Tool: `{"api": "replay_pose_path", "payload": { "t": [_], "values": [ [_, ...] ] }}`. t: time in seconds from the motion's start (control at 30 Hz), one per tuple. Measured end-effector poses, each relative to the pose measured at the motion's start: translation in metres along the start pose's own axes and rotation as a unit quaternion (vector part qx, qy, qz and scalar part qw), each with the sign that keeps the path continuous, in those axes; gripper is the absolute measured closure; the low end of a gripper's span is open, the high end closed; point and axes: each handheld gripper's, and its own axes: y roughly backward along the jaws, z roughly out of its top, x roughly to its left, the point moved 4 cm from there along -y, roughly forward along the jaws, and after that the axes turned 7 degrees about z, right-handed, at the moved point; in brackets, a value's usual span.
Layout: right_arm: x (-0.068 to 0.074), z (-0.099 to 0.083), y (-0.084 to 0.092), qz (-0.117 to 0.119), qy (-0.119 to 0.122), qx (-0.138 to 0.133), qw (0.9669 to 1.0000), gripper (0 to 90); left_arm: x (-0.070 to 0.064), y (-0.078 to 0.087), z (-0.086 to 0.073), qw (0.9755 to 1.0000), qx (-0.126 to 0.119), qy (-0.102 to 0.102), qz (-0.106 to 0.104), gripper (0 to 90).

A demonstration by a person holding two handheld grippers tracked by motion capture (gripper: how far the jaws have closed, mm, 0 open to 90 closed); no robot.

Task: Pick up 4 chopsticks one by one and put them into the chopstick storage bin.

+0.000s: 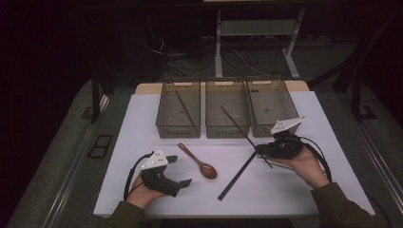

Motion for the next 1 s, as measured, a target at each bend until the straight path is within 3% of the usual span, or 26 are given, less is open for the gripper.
{"api": "replay_pose_path", "payload": {
  "t": [0.47,1.0],
  "values": [
    [-0.004,0.017,-0.003,0.003,-0.009,-0.042,0.9990,84.9,0.000,0.000,0.000,1.0000,0.001,-0.002,0.001,0.0],
    [-0.004,0.042,-0.014,-0.009,-0.010,-0.076,0.9970,84.9,-0.001,0.000,0.000,1.0000,0.002,-0.001,0.002,0.0]
  ]
}}
